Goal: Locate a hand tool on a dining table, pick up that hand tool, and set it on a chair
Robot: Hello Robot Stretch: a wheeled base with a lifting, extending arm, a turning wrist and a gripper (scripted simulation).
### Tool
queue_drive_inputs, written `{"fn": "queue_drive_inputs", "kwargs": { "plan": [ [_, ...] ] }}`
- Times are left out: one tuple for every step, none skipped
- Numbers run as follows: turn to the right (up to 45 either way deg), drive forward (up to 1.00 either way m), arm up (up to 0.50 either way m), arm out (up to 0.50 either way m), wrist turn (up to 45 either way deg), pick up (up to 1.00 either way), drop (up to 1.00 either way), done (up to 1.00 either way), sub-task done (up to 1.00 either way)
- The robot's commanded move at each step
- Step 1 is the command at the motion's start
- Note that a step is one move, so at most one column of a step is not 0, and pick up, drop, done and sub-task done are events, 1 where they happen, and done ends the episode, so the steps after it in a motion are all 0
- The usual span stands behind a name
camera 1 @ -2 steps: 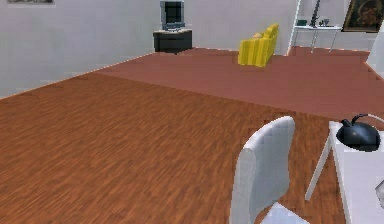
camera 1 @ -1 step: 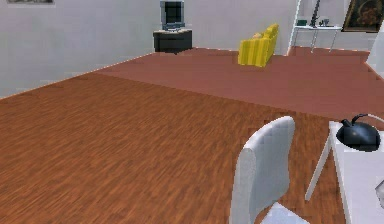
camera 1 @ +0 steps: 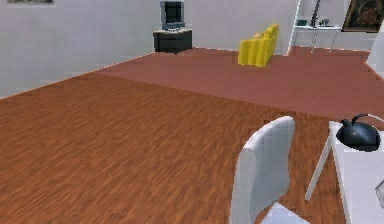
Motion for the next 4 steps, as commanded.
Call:
{"fn": "queue_drive_inputs", "kwargs": {
  "plan": [
    [0.0,0.0,-0.3,0.0,0.0,0.0,0.0,0.0,0.0],
    [0.0,0.0,0.0,0.0,0.0,1.0,0.0,0.0,0.0],
    [0.0,0.0,0.1,0.0,0.0,0.0,0.0,0.0,0.0],
    [0.0,0.0,0.24,0.0,0.0,0.0,0.0,0.0,0.0]
  ]
}}
